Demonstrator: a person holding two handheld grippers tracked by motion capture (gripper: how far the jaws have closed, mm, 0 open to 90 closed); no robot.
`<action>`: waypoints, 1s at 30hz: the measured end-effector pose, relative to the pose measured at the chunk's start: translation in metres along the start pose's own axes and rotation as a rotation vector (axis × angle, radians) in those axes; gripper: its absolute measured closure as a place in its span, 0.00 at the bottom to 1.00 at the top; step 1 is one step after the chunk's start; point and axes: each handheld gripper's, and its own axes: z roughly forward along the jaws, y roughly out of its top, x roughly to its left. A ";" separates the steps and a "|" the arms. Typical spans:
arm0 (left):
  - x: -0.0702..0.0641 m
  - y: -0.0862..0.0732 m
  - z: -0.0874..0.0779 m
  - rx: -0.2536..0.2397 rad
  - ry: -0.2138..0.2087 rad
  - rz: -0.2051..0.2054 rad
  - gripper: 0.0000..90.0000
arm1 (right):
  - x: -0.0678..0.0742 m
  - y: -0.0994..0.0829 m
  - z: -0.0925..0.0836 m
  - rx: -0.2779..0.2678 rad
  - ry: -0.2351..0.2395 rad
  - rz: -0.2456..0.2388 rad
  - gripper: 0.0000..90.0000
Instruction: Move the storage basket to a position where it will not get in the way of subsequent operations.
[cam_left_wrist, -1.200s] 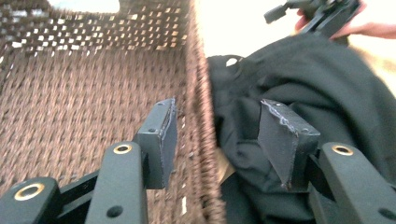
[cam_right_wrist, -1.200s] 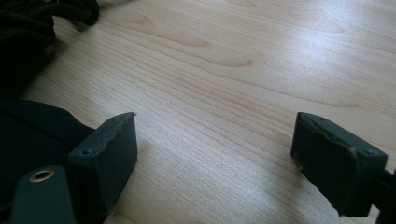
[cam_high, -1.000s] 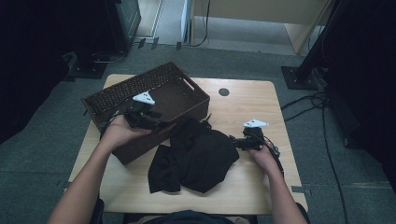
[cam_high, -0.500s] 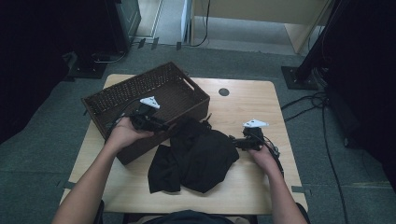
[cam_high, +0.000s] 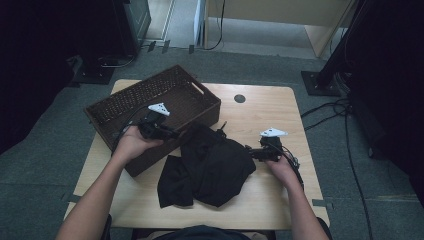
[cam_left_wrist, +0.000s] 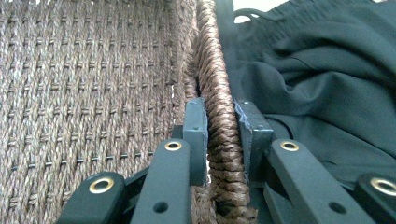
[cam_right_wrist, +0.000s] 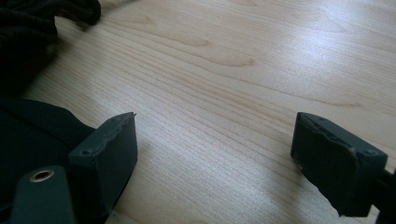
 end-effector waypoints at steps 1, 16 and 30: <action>0.002 -0.001 -0.001 -0.004 0.013 -0.017 0.84 | 0.000 0.000 0.000 0.000 0.000 0.001 0.16; 0.054 -0.021 -0.031 -0.094 0.324 -0.320 0.84 | 0.000 0.000 0.000 0.001 0.000 0.000 0.16; 0.094 -0.008 -0.028 -0.145 0.437 -0.484 0.83 | 0.001 0.000 0.001 0.000 0.007 0.000 0.16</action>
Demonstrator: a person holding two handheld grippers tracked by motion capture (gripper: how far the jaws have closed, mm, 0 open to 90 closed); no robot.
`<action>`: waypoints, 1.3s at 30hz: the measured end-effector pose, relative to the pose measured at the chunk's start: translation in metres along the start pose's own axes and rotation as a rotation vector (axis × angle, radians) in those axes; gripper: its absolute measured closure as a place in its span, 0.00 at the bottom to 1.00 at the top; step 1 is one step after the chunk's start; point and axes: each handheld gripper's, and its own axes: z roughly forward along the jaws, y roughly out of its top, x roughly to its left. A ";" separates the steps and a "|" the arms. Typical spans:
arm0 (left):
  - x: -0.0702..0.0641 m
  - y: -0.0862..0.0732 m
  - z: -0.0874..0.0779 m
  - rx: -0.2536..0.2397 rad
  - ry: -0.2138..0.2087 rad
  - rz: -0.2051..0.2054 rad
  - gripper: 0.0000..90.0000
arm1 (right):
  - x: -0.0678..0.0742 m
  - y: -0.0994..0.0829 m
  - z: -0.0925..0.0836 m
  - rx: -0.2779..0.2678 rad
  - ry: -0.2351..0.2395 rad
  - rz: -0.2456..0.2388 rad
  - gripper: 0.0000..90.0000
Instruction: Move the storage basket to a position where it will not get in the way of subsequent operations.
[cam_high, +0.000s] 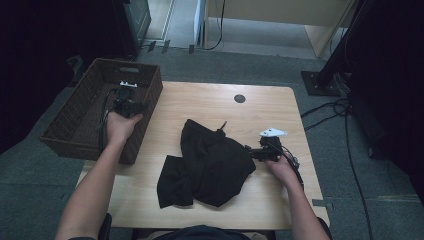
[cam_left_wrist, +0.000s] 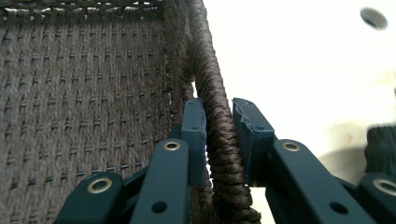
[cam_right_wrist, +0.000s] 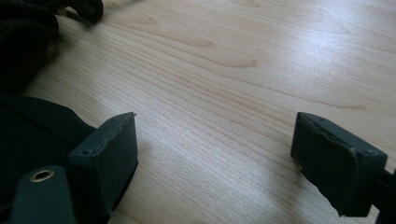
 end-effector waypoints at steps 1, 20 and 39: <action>0.001 0.001 0.001 -0.002 0.003 -0.007 0.83 | 0.000 0.000 0.000 0.001 0.000 -0.002 0.16; -0.004 0.003 -0.028 -0.046 -0.075 0.047 0.59 | 0.000 0.000 0.000 0.001 -0.004 0.002 0.16; -0.083 -0.024 -0.040 -0.050 -0.284 0.203 0.57 | 0.011 0.026 -0.043 -0.056 0.055 0.024 0.17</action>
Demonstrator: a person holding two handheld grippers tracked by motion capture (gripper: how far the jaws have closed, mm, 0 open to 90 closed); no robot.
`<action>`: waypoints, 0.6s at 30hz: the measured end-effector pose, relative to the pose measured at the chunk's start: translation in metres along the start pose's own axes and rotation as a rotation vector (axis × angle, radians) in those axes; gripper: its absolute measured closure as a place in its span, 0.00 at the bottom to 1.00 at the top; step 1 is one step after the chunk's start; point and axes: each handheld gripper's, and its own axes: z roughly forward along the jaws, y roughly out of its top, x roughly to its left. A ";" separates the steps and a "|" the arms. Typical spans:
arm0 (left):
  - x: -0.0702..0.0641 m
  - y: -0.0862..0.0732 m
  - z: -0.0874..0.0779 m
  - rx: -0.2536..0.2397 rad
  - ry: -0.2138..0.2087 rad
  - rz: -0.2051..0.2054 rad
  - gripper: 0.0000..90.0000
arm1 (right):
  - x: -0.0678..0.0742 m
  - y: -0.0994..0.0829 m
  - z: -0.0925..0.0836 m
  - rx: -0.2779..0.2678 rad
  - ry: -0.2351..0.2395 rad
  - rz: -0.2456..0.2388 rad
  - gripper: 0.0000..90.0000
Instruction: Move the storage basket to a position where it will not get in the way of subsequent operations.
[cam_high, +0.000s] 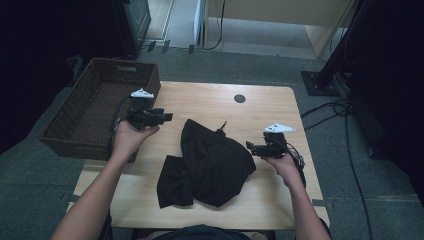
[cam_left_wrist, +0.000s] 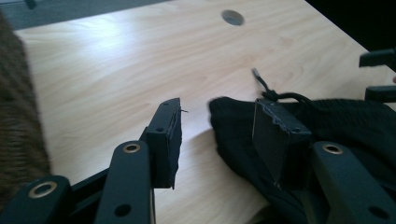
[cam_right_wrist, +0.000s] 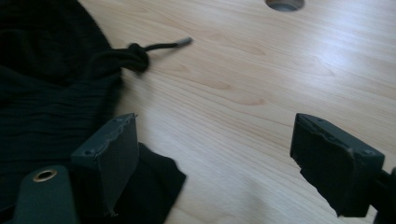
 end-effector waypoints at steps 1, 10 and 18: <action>-0.003 -0.002 0.002 0.005 -0.012 0.003 0.57 | 0.004 0.001 -0.002 -0.001 0.013 -0.009 0.17; -0.027 -0.024 0.023 0.041 -0.087 0.014 0.55 | 0.025 0.011 -0.021 -0.020 0.000 -0.073 0.22; -0.049 -0.045 0.035 0.063 -0.126 0.074 0.54 | 0.049 0.020 -0.032 -0.024 0.089 -0.072 0.22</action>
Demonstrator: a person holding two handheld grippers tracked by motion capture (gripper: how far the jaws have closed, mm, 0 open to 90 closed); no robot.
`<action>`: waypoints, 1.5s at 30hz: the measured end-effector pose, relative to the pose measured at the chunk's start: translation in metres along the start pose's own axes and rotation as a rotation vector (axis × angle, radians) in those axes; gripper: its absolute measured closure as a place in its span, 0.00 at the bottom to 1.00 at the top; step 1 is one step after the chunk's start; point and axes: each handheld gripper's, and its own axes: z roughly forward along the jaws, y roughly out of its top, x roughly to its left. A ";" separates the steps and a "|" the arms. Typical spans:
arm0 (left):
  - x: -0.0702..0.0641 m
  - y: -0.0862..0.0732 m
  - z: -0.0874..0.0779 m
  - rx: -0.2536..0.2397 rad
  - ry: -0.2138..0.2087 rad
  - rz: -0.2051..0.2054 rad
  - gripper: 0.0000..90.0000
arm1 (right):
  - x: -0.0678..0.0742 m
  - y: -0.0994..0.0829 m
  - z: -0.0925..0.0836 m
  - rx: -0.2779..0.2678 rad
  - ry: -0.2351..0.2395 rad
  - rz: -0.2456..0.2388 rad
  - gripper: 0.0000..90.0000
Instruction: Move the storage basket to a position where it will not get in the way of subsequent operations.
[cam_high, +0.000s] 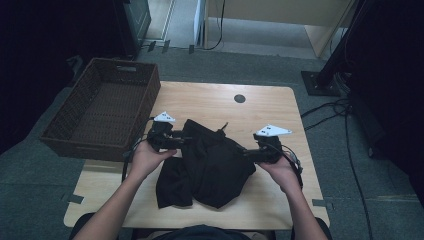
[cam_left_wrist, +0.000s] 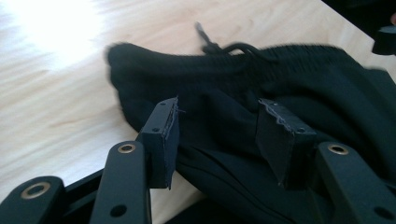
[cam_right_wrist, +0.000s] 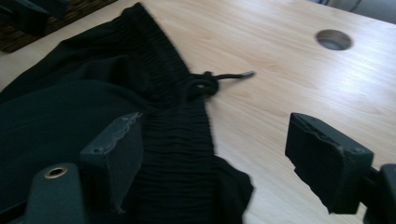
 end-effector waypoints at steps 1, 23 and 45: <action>-0.002 -0.004 0.002 0.000 -0.005 0.002 0.54 | 0.004 0.000 0.002 0.009 0.006 -0.007 0.23; -0.005 -0.042 0.037 0.066 -0.068 0.039 0.51 | 0.058 -0.031 0.052 0.092 0.180 -0.143 0.33; -0.003 -0.055 0.021 0.042 0.003 0.003 0.48 | 0.005 0.004 0.092 0.073 0.177 -0.115 0.37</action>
